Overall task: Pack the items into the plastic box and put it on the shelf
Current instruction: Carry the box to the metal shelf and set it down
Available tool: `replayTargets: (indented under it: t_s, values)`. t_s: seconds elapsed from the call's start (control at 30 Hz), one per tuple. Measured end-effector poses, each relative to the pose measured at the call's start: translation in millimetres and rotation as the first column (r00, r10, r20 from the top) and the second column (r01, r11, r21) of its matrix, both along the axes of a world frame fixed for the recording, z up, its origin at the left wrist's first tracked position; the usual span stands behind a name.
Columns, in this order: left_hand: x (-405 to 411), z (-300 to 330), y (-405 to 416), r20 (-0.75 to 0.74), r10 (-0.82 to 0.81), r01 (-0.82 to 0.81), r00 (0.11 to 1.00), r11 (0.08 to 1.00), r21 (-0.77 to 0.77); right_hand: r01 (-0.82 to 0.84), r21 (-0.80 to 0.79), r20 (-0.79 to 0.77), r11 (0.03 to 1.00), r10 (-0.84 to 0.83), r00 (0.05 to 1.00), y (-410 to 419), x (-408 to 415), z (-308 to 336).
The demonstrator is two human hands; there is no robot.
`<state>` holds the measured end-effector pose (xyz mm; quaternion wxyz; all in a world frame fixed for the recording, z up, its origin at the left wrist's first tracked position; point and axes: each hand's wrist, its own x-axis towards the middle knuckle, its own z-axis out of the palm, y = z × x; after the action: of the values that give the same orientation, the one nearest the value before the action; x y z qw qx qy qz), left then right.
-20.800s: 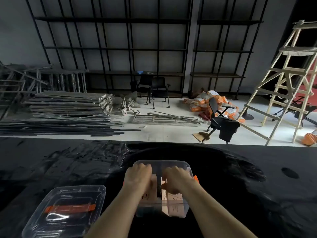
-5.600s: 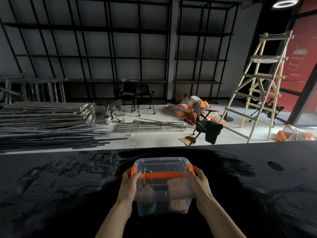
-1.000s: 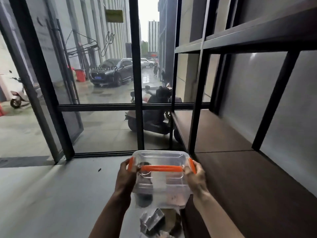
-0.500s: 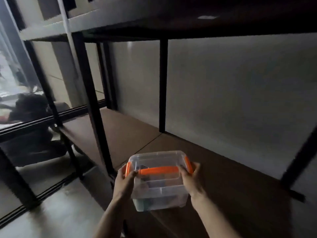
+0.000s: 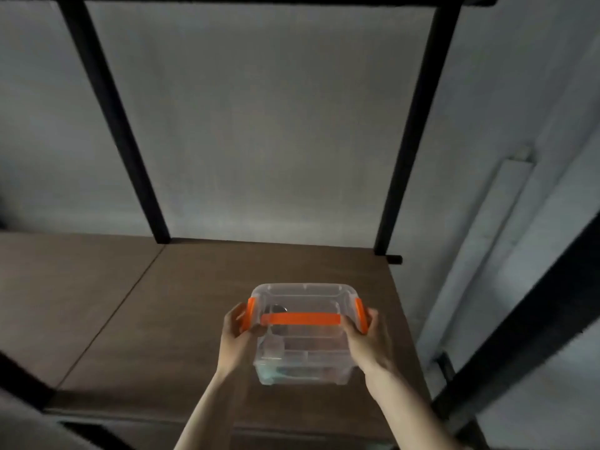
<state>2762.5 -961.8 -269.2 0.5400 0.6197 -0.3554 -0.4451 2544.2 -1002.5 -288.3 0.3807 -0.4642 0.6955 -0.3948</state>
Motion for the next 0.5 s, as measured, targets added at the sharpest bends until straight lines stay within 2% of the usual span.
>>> replayTargets:
  t_s: [0.1, 0.17, 0.5]
  values:
    - [-11, -15, -5, 0.123, -0.094, 0.096, 0.988, 0.995, -0.009, -0.001, 0.064, -0.012, 0.998, 0.002, 1.000, 5, -15, -16]
    - [-17, -24, -5, 0.151, -0.124, 0.121, 0.981, 0.992, 0.030, -0.003, 0.091, -0.025, 0.996, 0.005, 1.000, 8, -21, -23]
    - [-23, -79, -1, 0.123, -0.096, 0.076, 0.988, 0.985, 0.152, -0.024, 0.218, -0.080, 0.976, 0.043, 0.996, 10, -32, -49]
